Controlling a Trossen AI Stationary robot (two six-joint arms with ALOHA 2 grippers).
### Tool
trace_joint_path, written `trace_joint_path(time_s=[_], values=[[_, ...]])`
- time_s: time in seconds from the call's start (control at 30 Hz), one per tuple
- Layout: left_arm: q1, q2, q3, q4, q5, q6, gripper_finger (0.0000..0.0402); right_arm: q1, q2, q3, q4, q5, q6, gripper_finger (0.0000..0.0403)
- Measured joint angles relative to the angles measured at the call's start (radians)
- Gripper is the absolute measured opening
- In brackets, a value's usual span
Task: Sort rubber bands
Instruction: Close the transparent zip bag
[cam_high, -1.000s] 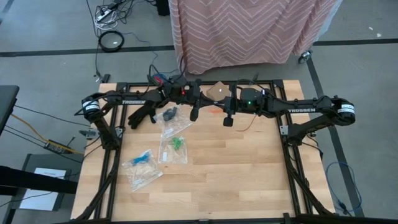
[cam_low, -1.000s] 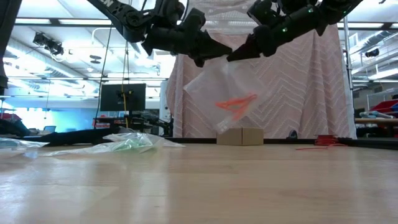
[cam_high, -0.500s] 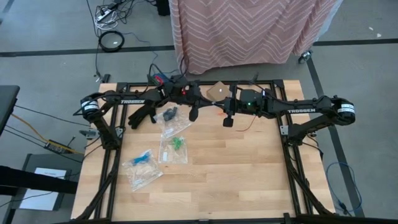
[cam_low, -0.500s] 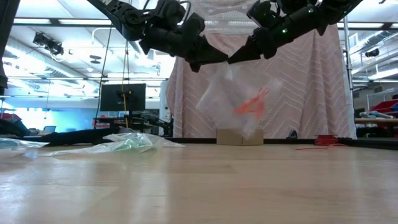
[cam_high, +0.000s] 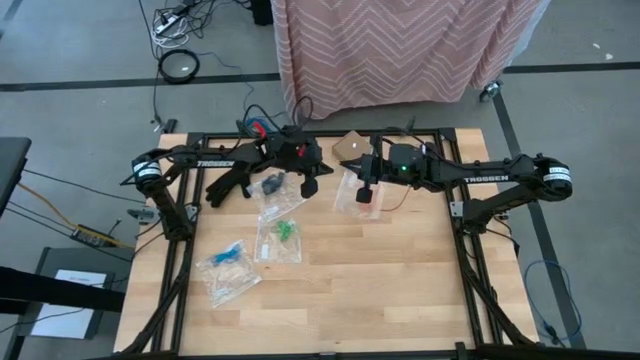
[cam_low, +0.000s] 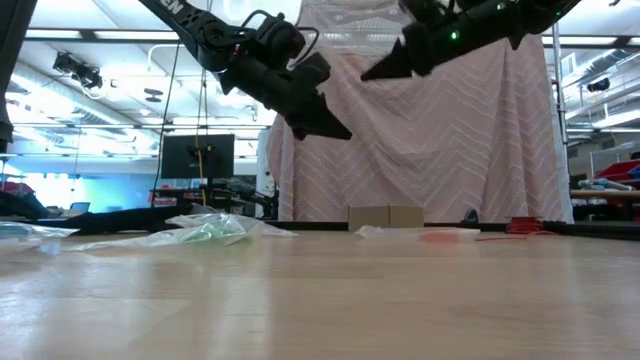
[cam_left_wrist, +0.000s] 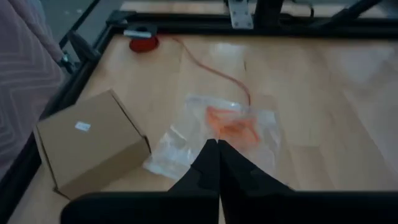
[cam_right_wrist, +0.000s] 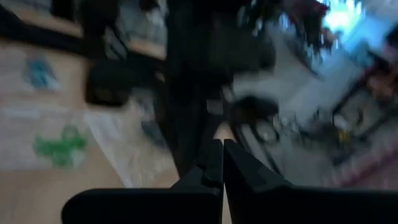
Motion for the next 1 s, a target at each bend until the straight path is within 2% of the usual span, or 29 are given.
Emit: trace_joint_path(time_s=[0.13,0.23,0.37,0.47,0.57,0.7,0.87,1.0], values=[[0.0,-0.002,0.002,-0.002,0.001,0.001,0.0003,-0.013,0.0,-0.001,-0.124,0.015,0.019,0.0005],[0.002,-0.002,0.002,-0.049,0.002,0.062,0.001,-0.015,0.001,-0.001,-0.257,-0.007,0.108,0.0023],[0.021,-0.002,0.002,-0.128,0.005,0.13,0.0018,0.041,0.001,-0.002,-0.419,-0.032,0.22,0.0073],[0.035,-0.002,0.002,-0.158,0.039,0.133,0.002,0.106,0.002,-0.002,-0.474,-0.027,0.266,0.0118],[0.035,-0.002,0.002,-0.171,0.105,0.133,0.0021,0.178,0.036,-0.002,-0.476,0.066,0.294,0.0157],[0.034,-0.003,0.003,-0.188,0.114,0.133,0.0021,0.249,0.143,-0.002,-0.492,0.16,0.327,0.0193],[0.034,-0.003,0.003,-0.225,0.114,0.133,0.0022,0.3,0.295,0.032,-0.615,0.285,0.424,0.0214],[0.034,-0.003,0.003,-0.24,0.115,0.133,0.0022,0.333,0.364,0.06,-0.666,0.357,0.46,0.0217]])
